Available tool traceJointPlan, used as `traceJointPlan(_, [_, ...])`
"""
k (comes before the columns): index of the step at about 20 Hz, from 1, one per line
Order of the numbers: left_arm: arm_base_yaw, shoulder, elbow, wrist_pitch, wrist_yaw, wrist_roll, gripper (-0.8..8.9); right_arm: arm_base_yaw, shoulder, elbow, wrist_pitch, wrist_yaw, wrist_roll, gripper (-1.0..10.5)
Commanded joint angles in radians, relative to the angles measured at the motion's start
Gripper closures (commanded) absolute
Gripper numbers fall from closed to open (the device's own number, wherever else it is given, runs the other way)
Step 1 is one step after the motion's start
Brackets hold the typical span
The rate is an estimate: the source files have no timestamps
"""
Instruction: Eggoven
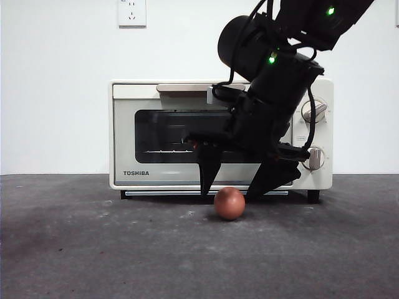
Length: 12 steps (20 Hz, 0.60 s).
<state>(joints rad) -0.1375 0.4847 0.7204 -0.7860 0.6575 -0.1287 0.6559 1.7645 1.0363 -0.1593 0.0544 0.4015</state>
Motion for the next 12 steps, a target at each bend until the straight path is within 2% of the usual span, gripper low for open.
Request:
traceJointPlan(1, [-0.009, 0.006, 0.015, 0.007, 0.004, 0.013, 8.06, 0.009, 0.029, 0.019, 0.017, 0.008, 0.01, 5.7])
traceJointPlan(12, [-0.009, 0.006, 0.015, 0.008, 0.004, 0.013, 8.06, 0.002, 0.079, 0.019, 0.046, 0.023, 0.011, 5.9])
